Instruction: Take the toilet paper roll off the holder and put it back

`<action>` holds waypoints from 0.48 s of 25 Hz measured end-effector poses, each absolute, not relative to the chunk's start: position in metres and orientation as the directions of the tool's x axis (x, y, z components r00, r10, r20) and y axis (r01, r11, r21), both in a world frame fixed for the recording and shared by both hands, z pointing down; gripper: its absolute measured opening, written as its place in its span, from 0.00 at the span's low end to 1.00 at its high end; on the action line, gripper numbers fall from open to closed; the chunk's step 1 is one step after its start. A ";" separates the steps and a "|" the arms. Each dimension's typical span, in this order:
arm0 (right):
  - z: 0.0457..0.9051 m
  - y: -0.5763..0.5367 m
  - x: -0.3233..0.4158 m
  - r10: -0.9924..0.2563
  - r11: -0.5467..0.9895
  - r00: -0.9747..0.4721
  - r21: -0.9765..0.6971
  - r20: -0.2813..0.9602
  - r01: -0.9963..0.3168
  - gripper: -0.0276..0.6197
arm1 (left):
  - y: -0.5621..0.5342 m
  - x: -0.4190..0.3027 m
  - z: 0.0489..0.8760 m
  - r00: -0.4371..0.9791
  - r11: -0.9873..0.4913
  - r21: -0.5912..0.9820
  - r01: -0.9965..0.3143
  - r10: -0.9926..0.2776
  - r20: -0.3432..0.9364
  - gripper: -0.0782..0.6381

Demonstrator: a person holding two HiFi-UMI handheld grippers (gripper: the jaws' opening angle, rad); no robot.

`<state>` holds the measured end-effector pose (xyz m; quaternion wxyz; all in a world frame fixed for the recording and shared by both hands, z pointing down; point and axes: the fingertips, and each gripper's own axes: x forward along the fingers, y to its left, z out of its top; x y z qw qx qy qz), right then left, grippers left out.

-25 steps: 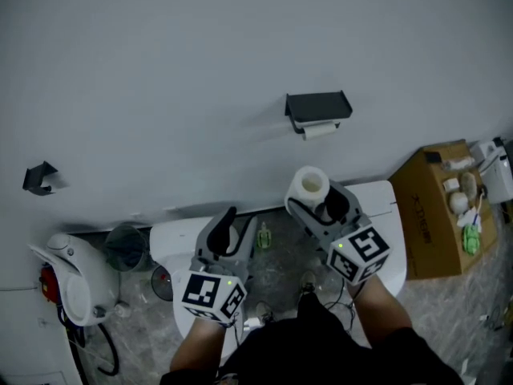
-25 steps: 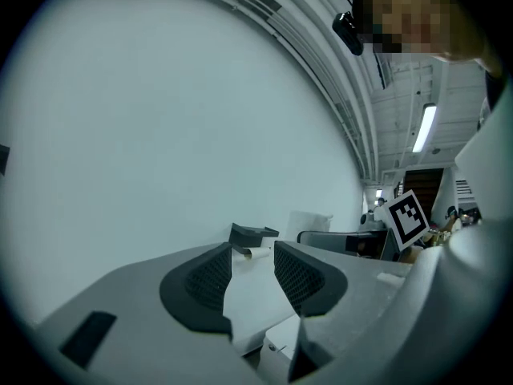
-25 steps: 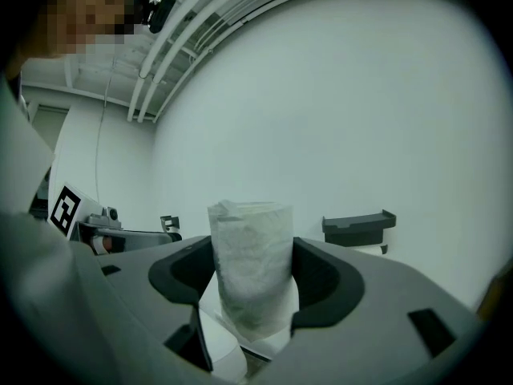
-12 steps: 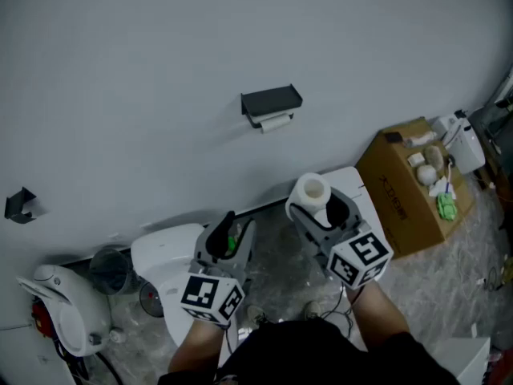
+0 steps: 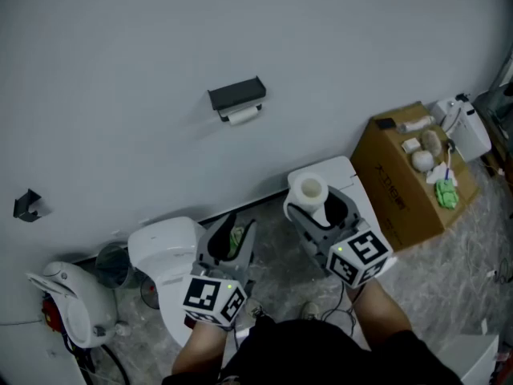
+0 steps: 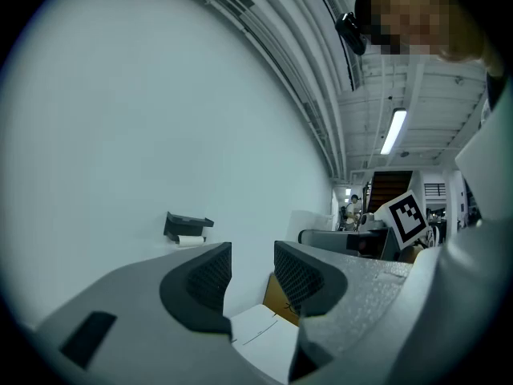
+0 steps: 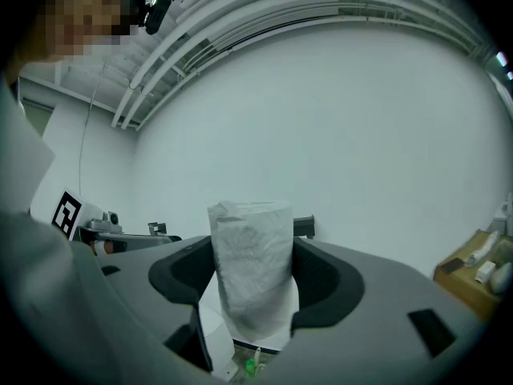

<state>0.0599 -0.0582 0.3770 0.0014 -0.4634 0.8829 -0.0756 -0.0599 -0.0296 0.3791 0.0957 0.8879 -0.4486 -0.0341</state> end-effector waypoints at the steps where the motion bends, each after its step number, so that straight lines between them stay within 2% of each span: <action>1: 0.376 -0.053 0.071 -0.814 0.565 -0.577 -0.140 0.062 -0.813 0.49 | -0.022 -0.048 0.377 0.589 -0.574 0.193 -0.796 -0.807 0.027 0.32; 12: 0.385 -0.004 0.144 -0.728 0.671 -0.683 -0.146 0.055 -0.727 0.49 | 0.041 0.039 0.384 0.493 -0.476 0.174 -0.862 -0.867 0.074 0.32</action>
